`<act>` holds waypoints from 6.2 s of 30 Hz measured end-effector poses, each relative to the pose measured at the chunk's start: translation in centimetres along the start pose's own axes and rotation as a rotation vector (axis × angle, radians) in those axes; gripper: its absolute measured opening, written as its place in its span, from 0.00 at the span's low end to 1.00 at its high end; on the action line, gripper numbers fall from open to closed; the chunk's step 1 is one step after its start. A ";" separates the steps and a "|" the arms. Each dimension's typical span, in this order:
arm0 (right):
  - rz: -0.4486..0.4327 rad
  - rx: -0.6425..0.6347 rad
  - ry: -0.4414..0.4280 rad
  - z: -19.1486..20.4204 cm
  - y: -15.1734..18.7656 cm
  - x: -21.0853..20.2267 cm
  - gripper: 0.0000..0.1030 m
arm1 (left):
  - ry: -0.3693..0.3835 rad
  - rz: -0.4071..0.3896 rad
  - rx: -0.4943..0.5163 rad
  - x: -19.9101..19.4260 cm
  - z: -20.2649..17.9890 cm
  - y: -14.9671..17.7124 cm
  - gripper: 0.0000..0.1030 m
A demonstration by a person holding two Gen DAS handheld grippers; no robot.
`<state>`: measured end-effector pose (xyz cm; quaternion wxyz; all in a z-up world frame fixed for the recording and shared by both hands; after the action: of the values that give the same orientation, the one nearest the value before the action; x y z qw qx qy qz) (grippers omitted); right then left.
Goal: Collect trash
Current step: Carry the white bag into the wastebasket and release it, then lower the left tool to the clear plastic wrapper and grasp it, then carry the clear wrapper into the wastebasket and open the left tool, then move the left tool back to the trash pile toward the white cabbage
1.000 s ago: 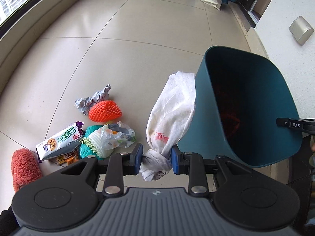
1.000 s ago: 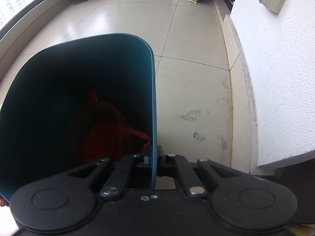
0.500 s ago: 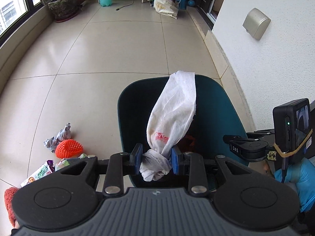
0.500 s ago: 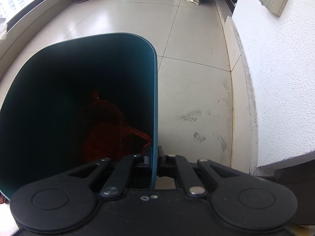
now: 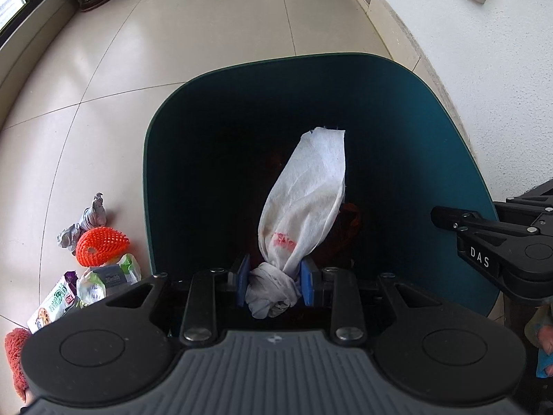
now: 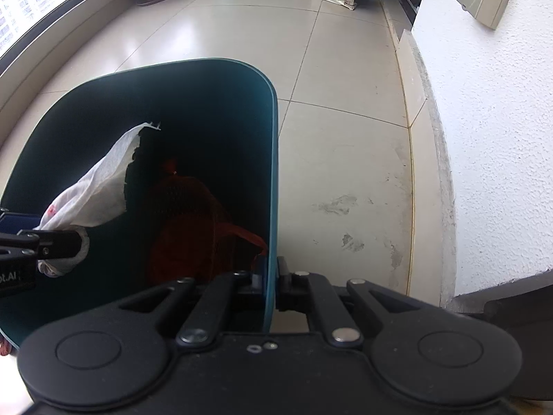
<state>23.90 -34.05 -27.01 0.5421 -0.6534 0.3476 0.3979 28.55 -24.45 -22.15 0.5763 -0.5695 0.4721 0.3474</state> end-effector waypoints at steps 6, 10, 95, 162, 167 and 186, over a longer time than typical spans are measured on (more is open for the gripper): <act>0.001 0.002 -0.003 -0.1 0.0 -0.1 0.04 | 0.028 -0.001 0.017 0.1 -0.3 0.3 0.33; 0.002 0.003 -0.002 -0.1 -0.1 -0.2 0.04 | 0.060 -0.028 0.007 -0.7 -0.3 0.5 0.57; 0.046 -0.012 -0.001 -0.1 0.4 0.6 0.04 | 0.068 -0.247 -0.267 -10.9 16.3 -1.5 0.23; 0.036 -0.011 -0.023 -0.2 0.5 -0.2 0.06 | 0.109 -0.188 -0.096 -9.6 8.0 -0.6 0.73; 0.044 -0.031 -0.044 0.4 0.6 0.0 0.07 | 0.042 -0.214 -0.212 -9.6 15.0 -0.9 0.79; 0.067 -0.090 -0.010 1.4 0.6 1.0 0.08 | -0.155 0.150 -0.467 10.8 28.2 6.2 0.79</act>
<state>23.57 -32.79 -28.34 0.5002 -0.6631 0.3482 0.4345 30.34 2.49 -36.99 0.4361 -0.6223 0.3745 0.5313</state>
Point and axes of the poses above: each gripper's, at about its wrist camera, not at the fingertips, and x roughly the way its jaws point, z to its left, y to its underside, the point moved 9 cm from there along x, roughly the way its jaws point, and after that the axes turned 12 degrees about -x, right-handed, at the moved point
